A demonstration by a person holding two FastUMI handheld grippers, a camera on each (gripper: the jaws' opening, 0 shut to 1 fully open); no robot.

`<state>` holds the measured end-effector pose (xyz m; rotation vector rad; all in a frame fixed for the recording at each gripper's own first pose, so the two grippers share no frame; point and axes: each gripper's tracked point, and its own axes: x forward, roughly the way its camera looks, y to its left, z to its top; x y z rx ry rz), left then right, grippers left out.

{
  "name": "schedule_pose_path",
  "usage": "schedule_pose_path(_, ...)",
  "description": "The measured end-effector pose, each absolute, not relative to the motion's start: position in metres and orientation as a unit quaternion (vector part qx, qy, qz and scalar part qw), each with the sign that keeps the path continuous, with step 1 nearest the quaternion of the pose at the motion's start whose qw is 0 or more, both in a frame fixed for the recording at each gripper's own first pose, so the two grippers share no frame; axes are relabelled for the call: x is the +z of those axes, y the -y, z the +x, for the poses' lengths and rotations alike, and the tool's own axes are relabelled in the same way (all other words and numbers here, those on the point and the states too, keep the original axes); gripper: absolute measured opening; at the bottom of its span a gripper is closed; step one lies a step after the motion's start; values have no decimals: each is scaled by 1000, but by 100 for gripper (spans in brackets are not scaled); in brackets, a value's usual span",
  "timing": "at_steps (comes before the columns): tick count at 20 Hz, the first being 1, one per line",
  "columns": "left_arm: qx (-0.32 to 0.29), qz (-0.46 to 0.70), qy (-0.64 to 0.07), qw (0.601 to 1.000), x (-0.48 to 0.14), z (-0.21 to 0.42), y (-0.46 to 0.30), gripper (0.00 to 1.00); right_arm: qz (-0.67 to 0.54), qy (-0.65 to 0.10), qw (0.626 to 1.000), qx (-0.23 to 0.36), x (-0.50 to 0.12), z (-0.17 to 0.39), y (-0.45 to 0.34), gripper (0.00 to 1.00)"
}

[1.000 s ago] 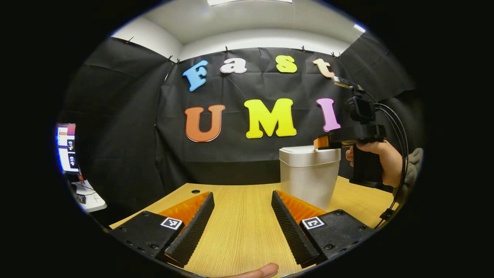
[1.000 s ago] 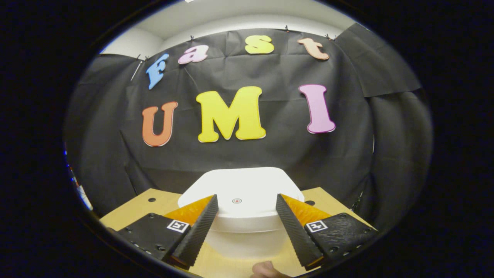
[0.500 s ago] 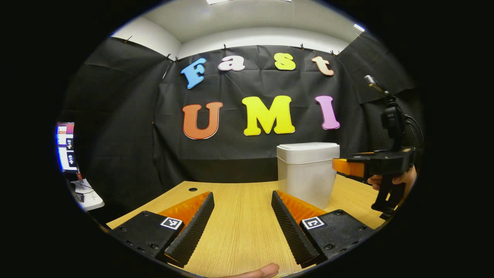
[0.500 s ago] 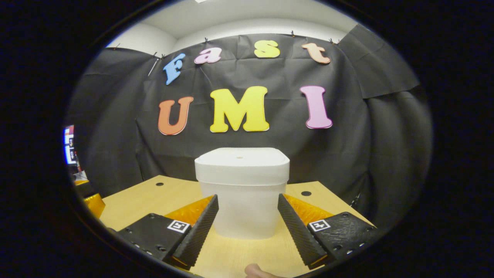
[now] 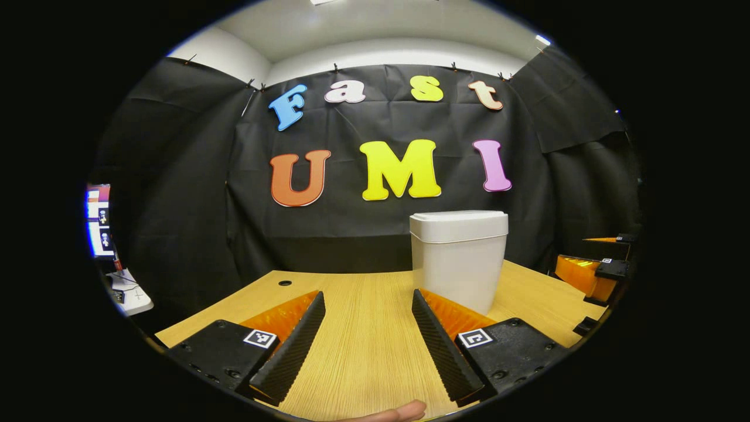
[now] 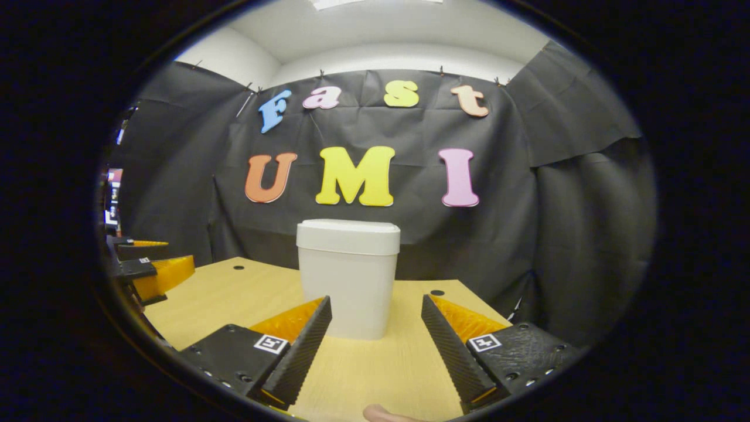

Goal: Press the lid of the desktop garbage bin to open it, pick up the crumpled paper on the desktop and throw it into the bin, then pick up the pop can on the desktop and drop it into the bin, and finally close the garbage bin lid.

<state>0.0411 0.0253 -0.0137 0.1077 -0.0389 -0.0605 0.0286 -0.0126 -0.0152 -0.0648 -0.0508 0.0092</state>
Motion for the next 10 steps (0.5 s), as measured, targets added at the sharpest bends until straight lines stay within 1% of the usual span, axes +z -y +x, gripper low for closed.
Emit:
schedule_pose_path(1,-34,55,22,998,-12,40,-21,96,-37,36,999,5,-10,21,13,96)
schedule_pose_path(6,-44,69,26,996,-15,37,-6,96,-77,61,995,9,-6,4,3,95)
schedule_pose_path(10,-41,68,12,997,-21,38,-10,93,-109,78,991,16,-3,-2,-9,95)
